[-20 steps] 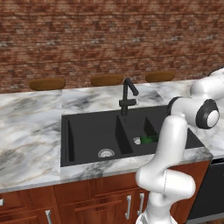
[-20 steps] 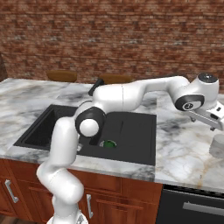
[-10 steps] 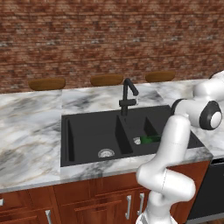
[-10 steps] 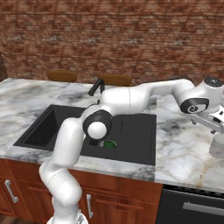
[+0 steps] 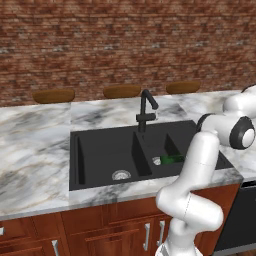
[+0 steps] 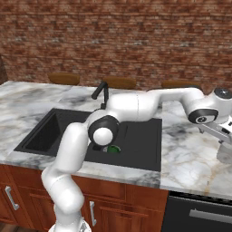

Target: Move any existing items from the left basin to the right basin for drying. Then move the glass cup from the counter to the left basin of the sink for washing.

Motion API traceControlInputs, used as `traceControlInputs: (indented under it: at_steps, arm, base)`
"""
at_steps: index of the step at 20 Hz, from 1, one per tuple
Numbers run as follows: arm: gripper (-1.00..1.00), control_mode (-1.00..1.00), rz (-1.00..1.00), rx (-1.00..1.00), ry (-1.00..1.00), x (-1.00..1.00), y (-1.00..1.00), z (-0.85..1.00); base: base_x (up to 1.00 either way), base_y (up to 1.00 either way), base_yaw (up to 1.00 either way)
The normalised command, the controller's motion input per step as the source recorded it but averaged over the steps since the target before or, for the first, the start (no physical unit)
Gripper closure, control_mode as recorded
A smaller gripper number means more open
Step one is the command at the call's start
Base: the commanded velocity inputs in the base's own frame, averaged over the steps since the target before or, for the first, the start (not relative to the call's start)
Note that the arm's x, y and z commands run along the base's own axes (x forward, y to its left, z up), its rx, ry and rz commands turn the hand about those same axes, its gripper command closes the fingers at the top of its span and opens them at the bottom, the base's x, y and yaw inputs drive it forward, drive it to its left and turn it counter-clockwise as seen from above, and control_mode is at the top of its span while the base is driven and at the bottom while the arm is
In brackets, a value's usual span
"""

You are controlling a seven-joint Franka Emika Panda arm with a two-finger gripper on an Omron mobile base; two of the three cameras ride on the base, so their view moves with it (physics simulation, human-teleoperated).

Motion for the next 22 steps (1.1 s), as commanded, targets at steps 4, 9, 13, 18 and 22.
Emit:
traceControlInputs:
  at_steps: [4, 9, 13, 18, 22]
  arm:
    - [-1.00, -1.00, 0.00, -0.03, -0.03, 0.00, 0.00, -0.14]
    - [-1.00, -1.00, 0.00, -0.03, -0.01, 0.00, 0.00, -0.16]
    - [-1.00, -1.00, 0.00, -0.03, 0.00, 0.04, 0.00, -0.20]
    - [-1.00, -1.00, 0.00, -0.03, 0.00, 0.09, -0.01, -0.15]
    - [-1.00, -1.00, 0.01, 0.00, 0.00, 0.12, -0.09, -0.03]
  base:
    - [0.00, 0.00, 0.00]
    - [0.00, 0.00, 0.00]
    - [0.00, 0.00, 0.00]
    - [0.00, 0.00, 0.00]
    - [0.00, 0.00, 0.00]
